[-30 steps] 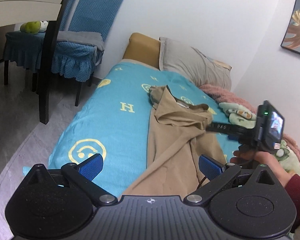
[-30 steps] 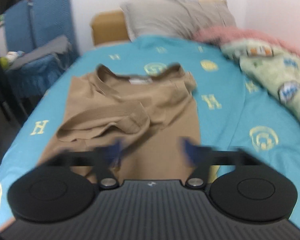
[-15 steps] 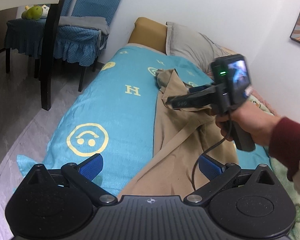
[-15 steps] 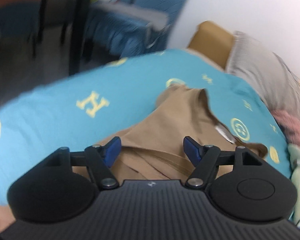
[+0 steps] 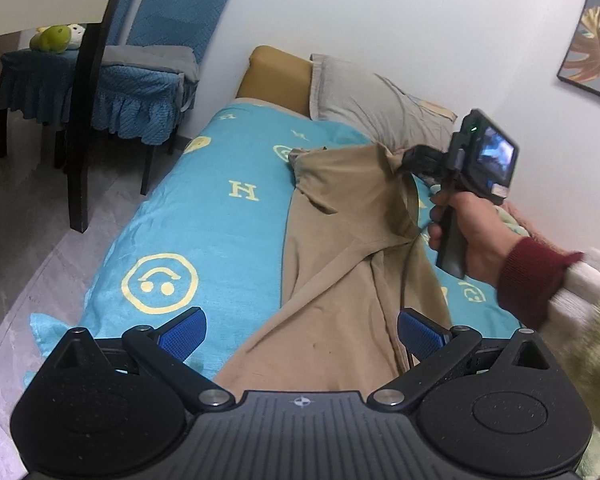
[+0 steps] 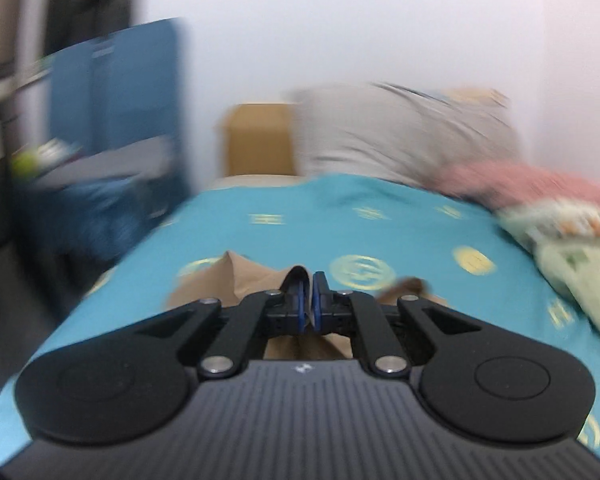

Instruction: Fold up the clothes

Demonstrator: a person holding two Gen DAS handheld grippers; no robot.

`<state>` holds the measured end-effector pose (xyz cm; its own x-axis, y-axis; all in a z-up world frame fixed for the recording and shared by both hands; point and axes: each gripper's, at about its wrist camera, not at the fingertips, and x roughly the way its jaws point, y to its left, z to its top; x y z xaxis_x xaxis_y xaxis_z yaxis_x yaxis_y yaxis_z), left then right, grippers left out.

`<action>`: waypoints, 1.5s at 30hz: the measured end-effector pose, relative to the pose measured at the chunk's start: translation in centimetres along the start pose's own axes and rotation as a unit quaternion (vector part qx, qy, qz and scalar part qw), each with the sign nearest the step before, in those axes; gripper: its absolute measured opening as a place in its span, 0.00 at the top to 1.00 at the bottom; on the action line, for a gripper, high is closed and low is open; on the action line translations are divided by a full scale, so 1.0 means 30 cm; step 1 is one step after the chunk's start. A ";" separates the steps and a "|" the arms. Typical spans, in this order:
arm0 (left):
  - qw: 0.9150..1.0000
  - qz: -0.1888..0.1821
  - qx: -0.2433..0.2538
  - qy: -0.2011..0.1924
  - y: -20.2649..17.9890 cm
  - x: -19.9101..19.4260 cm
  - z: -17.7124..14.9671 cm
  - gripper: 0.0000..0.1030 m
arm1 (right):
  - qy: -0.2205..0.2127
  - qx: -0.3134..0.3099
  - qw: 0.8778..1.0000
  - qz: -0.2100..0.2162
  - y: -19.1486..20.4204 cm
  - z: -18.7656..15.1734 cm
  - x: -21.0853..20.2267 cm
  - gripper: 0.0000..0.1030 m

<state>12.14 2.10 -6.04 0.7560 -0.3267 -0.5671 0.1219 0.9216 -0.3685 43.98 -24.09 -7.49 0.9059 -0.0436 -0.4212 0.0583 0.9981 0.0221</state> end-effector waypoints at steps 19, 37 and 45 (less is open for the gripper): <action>0.995 0.017 0.094 -0.020 -0.096 0.003 -0.005 0.00 | 0.053 0.070 0.996 -0.015 -0.169 -0.026 -0.236 0.15; 0.993 0.007 0.114 0.026 -0.037 -0.147 -0.016 0.01 | 0.047 0.119 0.991 0.035 -0.176 -0.273 -1.294 0.15; 0.991 0.042 -0.068 0.103 0.220 -0.118 0.014 0.12 | 0.065 0.152 0.985 0.039 -0.215 -0.356 -1.353 0.15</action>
